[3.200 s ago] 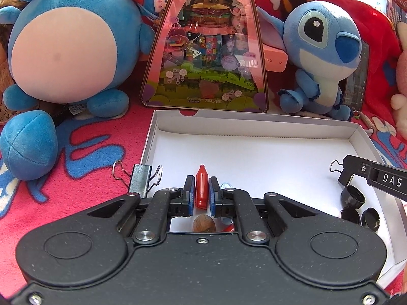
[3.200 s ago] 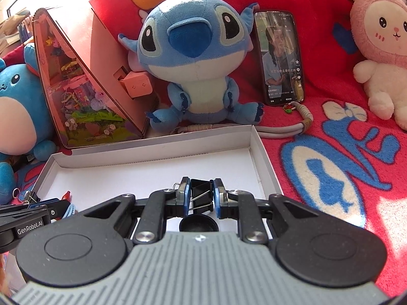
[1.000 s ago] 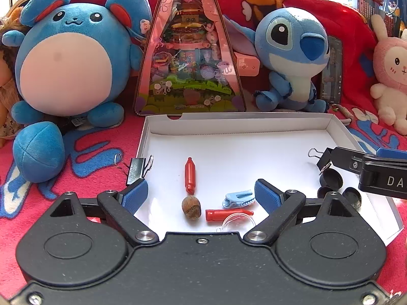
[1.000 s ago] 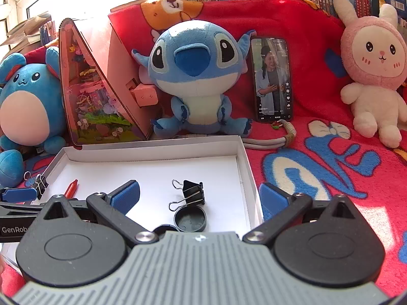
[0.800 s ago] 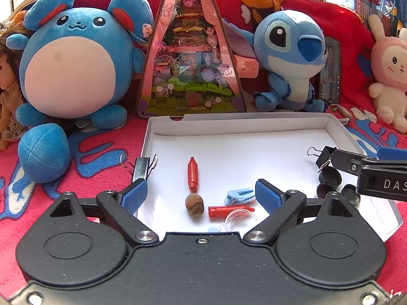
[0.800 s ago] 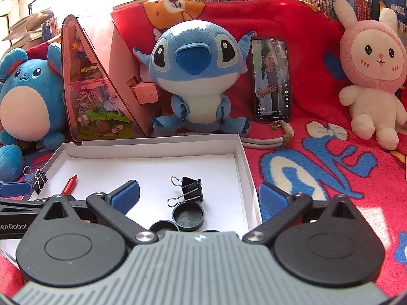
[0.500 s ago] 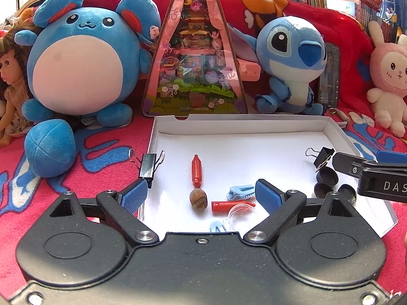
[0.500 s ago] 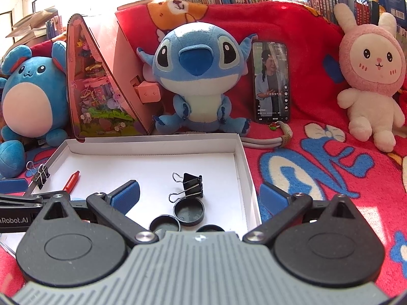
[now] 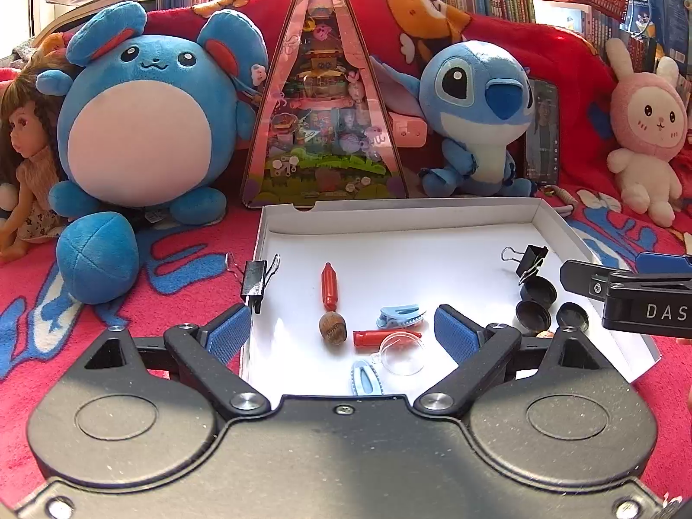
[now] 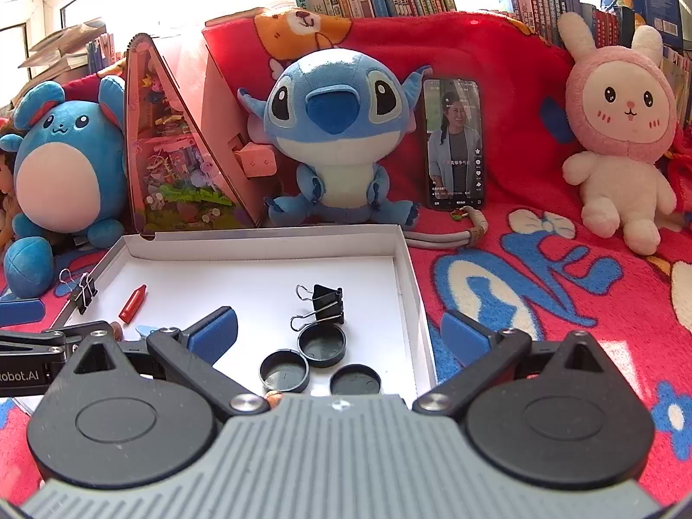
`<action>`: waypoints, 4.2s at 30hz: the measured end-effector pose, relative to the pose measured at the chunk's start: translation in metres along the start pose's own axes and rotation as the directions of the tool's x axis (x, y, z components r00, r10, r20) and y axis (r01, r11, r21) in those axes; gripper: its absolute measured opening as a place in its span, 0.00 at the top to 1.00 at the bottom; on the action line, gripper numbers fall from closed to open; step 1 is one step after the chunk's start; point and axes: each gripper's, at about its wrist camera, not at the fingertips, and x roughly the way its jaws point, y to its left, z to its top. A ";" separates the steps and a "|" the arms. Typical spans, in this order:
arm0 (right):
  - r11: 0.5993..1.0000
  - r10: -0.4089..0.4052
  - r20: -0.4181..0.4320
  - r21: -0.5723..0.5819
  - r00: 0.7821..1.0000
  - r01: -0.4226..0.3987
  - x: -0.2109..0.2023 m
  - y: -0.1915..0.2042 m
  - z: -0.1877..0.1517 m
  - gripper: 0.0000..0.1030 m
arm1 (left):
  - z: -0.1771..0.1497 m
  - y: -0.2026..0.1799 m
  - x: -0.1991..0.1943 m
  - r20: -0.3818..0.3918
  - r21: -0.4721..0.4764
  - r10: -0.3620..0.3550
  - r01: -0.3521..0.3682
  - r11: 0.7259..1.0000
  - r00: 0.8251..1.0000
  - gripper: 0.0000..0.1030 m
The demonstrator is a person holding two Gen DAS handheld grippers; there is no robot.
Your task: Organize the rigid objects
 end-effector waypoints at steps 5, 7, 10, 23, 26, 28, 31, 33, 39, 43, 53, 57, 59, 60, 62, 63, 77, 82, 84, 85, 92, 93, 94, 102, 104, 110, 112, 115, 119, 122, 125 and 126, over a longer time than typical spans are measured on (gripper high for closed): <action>1.000 -0.002 0.009 -0.011 1.000 0.002 -0.005 0.001 -0.002 0.00 | -0.002 -0.001 -0.006 0.015 0.009 0.003 -0.003 1.000 1.000 0.11; 1.000 0.001 0.009 -0.011 1.000 -0.001 -0.007 0.001 -0.003 0.00 | -0.003 0.000 -0.009 0.018 0.007 0.004 -0.004 1.000 1.000 0.11; 1.000 -0.001 0.011 -0.013 1.000 0.001 -0.008 0.001 -0.003 0.00 | -0.004 0.002 -0.012 0.020 -0.004 -0.005 0.005 1.000 1.000 0.11; 1.000 0.001 0.030 -0.022 1.000 -0.001 -0.026 0.001 -0.013 0.00 | -0.017 0.003 -0.035 0.035 -0.017 -0.047 0.048 0.999 0.998 0.11; 1.000 0.006 0.030 -0.024 1.000 -0.005 -0.030 0.002 -0.015 0.00 | -0.021 0.000 -0.041 0.039 -0.008 -0.054 0.055 0.998 0.998 0.11; 1.000 0.006 0.030 -0.024 1.000 -0.006 -0.032 0.002 -0.017 0.00 | -0.024 -0.001 -0.044 0.041 -0.006 -0.060 0.060 0.998 0.997 0.11; 1.000 0.006 0.032 -0.024 0.999 -0.005 -0.035 0.002 -0.019 0.00 | -0.027 -0.001 -0.046 0.042 -0.005 -0.065 0.065 0.998 0.997 0.11; 1.000 0.009 0.033 -0.020 0.999 -0.009 -0.037 0.001 -0.022 0.00 | -0.029 -0.001 -0.048 0.044 -0.006 -0.066 0.066 0.998 0.997 0.11; 0.999 0.013 0.041 -0.035 0.999 -0.011 -0.046 0.003 -0.030 0.00 | -0.034 -0.001 -0.055 0.045 -0.012 -0.080 0.080 0.997 0.996 0.11; 0.999 0.021 0.043 -0.037 0.999 -0.020 -0.051 0.004 -0.033 0.00 | -0.038 -0.002 -0.061 0.046 -0.022 -0.090 0.091 0.996 0.995 0.11; 1.000 0.016 0.037 -0.026 0.999 -0.015 -0.062 0.004 -0.046 0.00 | -0.055 0.000 -0.073 0.049 -0.034 -0.088 0.089 0.995 0.995 0.11; 1.000 0.007 0.033 -0.028 0.999 -0.007 -0.066 0.003 -0.054 0.00 | -0.062 0.001 -0.077 0.052 -0.031 -0.083 0.084 0.996 0.995 0.11; 1.000 0.007 0.032 -0.025 0.999 -0.006 -0.067 0.003 -0.058 0.00 | -0.067 0.001 -0.079 0.052 -0.028 -0.077 0.079 0.997 0.996 0.11; 1.000 0.005 0.031 -0.024 0.999 -0.005 -0.068 0.004 -0.061 0.00 | -0.068 0.001 -0.079 0.051 -0.029 -0.076 0.078 0.997 0.996 0.11; 1.000 0.002 0.031 -0.026 1.000 -0.002 -0.069 0.005 -0.065 0.00 | -0.073 0.000 -0.080 0.053 -0.032 -0.074 0.076 0.997 0.996 0.11; 1.000 0.001 0.031 -0.026 1.000 0.000 -0.069 0.005 -0.068 0.00 | -0.076 -0.001 -0.080 0.053 -0.031 -0.072 0.073 0.997 0.996 0.11; 1.000 -0.001 -0.040 0.005 0.999 0.001 -0.054 0.009 -0.100 0.00 | -0.105 -0.013 -0.061 0.018 0.002 -0.031 0.031 1.000 0.999 0.11; 0.999 -0.023 -0.046 -0.044 0.999 0.021 -0.051 0.016 -0.104 0.00 | -0.107 -0.011 -0.050 0.001 -0.010 -0.014 0.014 1.000 1.000 0.11; 0.998 -0.028 -0.048 -0.056 0.998 0.026 -0.050 0.017 -0.104 0.00 | -0.107 -0.010 -0.048 0.003 -0.007 -0.005 0.005 1.000 1.000 0.11; 0.998 -0.031 -0.049 -0.058 0.998 0.028 -0.049 0.018 -0.104 0.00 | -0.107 -0.010 -0.047 0.007 -0.005 0.000 0.000 1.000 1.000 0.11; 0.998 -0.041 -0.051 -0.059 0.998 0.038 -0.044 0.020 -0.102 0.00 | -0.106 -0.009 -0.041 0.015 -0.014 0.017 -0.017 1.000 1.000 0.09; 0.997 -0.043 -0.050 -0.062 0.998 0.040 -0.043 0.021 -0.102 0.00 | -0.106 -0.010 -0.041 0.018 -0.012 0.020 -0.020 1.000 1.000 0.08; 0.997 -0.045 -0.050 -0.068 0.998 0.042 -0.042 0.022 -0.103 0.00 | -0.107 -0.010 -0.040 0.020 -0.010 0.021 -0.021 1.000 1.000 0.08; 0.998 -0.038 -0.057 -0.061 0.998 0.034 -0.041 0.021 -0.104 0.00 | -0.109 -0.011 -0.037 0.035 -0.011 0.032 -0.031 0.999 0.999 0.03; 0.997 -0.039 -0.058 -0.062 0.998 0.035 -0.041 0.021 -0.104 0.00 | -0.109 -0.010 -0.036 0.033 -0.017 0.035 -0.034 0.999 0.999 0.02; 0.997 -0.039 -0.059 -0.061 0.998 0.035 -0.040 0.021 -0.104 0.00 | -0.107 -0.008 -0.032 0.022 -0.023 0.038 -0.037 0.999 0.999 0.00; 0.997 -0.039 -0.059 -0.062 0.997 0.036 -0.040 0.021 -0.104 0.00 | -0.107 -0.008 -0.032 0.023 -0.024 0.037 -0.037 0.999 0.999 0.00; 0.997 -0.039 -0.059 -0.062 0.997 0.036 -0.040 0.021 -0.104 0.00 | -0.107 -0.008 -0.032 0.023 -0.024 0.037 -0.036 0.999 0.999 0.00; 0.997 -0.039 -0.059 -0.062 0.998 0.035 -0.040 0.021 -0.104 0.00 | -0.108 -0.008 -0.032 0.024 -0.026 0.036 -0.035 0.999 0.999 0.00; 0.997 -0.039 -0.059 -0.062 0.997 0.036 -0.040 0.021 -0.104 0.00 | -0.109 -0.008 -0.032 0.024 -0.026 0.036 -0.035 0.999 0.999 0.00; 0.997 -0.039 -0.059 -0.062 0.997 0.035 -0.040 0.021 -0.104 0.00 | -0.109 -0.008 -0.032 0.024 -0.026 0.036 -0.036 0.999 0.999 0.00; 0.998 -0.039 -0.059 -0.061 0.997 0.035 -0.040 0.021 -0.105 0.00 | -0.109 -0.008 -0.032 0.024 -0.026 0.036 -0.035 0.999 0.999 0.00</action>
